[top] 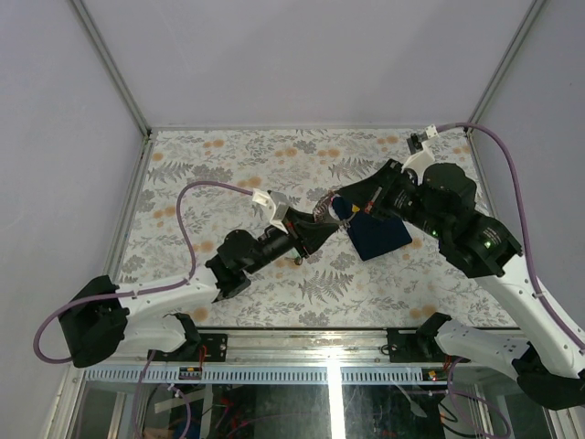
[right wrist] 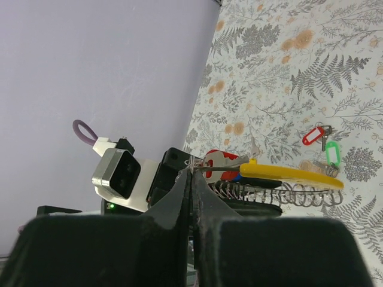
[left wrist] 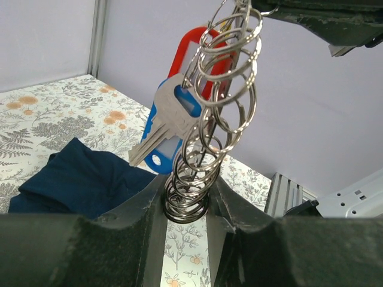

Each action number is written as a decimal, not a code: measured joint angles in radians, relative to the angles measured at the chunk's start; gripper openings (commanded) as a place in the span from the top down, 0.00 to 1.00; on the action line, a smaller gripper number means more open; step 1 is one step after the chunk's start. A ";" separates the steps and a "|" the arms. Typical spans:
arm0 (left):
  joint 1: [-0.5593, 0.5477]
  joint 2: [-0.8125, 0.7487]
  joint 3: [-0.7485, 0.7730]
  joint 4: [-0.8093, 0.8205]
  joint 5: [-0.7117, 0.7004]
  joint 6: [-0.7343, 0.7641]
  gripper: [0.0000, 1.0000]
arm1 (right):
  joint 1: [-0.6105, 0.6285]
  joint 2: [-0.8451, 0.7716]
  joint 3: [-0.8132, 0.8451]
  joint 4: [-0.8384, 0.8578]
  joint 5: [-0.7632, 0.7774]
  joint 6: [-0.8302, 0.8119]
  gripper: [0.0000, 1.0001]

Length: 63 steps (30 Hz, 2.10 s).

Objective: Put the keys on the keyring

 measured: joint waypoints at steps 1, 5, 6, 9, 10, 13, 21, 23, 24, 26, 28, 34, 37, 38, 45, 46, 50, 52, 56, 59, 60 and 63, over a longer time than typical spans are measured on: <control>0.000 -0.008 0.000 -0.011 0.000 0.003 1.00 | 0.000 -0.004 0.000 -0.001 0.009 0.000 1.00; 0.000 -0.054 0.000 -0.069 0.000 0.026 1.00 | 0.000 -0.025 0.000 -0.016 0.034 -0.011 0.96; 0.000 -0.065 0.000 -0.083 0.000 0.032 1.00 | 0.000 -0.028 0.000 -0.018 0.039 -0.015 0.92; 0.000 -0.103 0.002 -0.137 0.000 0.058 1.00 | 0.000 -0.035 0.000 -0.028 0.047 -0.034 0.86; 0.000 -0.117 0.002 -0.161 0.000 0.068 1.00 | 0.000 -0.036 0.000 -0.033 0.053 -0.043 0.86; 0.000 -0.145 0.002 -0.237 0.000 0.098 1.00 | 0.000 -0.044 0.000 -0.035 0.081 -0.069 0.86; 0.000 -0.182 -0.001 -0.361 -0.001 0.177 1.00 | 0.000 -0.091 0.000 -0.036 0.100 -0.137 0.80; 0.000 -0.191 -0.020 -0.326 -0.004 0.187 1.00 | 0.000 -0.097 0.000 -0.035 0.100 -0.154 0.74; 0.000 -0.195 -0.042 -0.294 -0.007 0.191 1.00 | 0.000 -0.100 0.000 -0.035 0.099 -0.166 0.72; 0.000 -0.204 -0.073 -0.251 -0.013 0.198 1.00 | 0.000 -0.106 0.000 -0.035 0.100 -0.193 0.69; 0.000 -0.203 -0.087 -0.238 -0.024 0.210 1.00 | 0.000 -0.113 0.000 -0.035 0.100 -0.224 0.68; 0.000 -0.213 -0.074 -0.302 -0.030 0.318 1.00 | 0.000 -0.176 -0.047 -0.013 0.101 -0.363 0.66; 0.000 -0.236 -0.036 -0.427 0.012 0.438 1.00 | 0.000 -0.215 -0.088 -0.002 0.099 -0.446 0.66; 0.000 -0.245 -0.013 -0.487 0.032 0.491 1.00 | 0.000 -0.225 -0.097 0.001 0.098 -0.470 0.65; 0.000 -0.294 0.152 -0.896 0.158 0.800 1.00 | 0.000 -0.304 -0.192 0.057 0.058 -0.664 0.53; 0.000 -0.307 0.161 -0.941 0.176 0.837 1.00 | 0.000 -0.319 -0.217 0.075 0.045 -0.683 0.53; 0.000 -0.378 0.165 -1.093 0.231 0.990 1.00 | 0.000 -0.397 -0.349 0.129 -0.020 -0.772 0.54; 0.000 -0.407 0.165 -1.147 0.248 1.062 1.00 | 0.000 -0.424 -0.388 0.137 -0.045 -0.811 0.55; 0.000 -0.445 0.165 -1.205 0.261 1.173 1.00 | 0.000 -0.465 -0.417 0.146 -0.110 -0.875 0.56; 0.000 -0.454 0.165 -1.221 0.262 1.234 1.00 | 0.000 -0.484 -0.424 0.150 -0.180 -0.918 0.57; 0.000 -0.454 0.166 -1.226 0.262 1.250 1.00 | 0.000 -0.489 -0.429 0.151 -0.210 -0.934 0.58; 0.000 -0.452 0.172 -1.240 0.265 1.281 1.00 | 0.000 -0.503 -0.458 0.163 -0.297 -0.975 0.59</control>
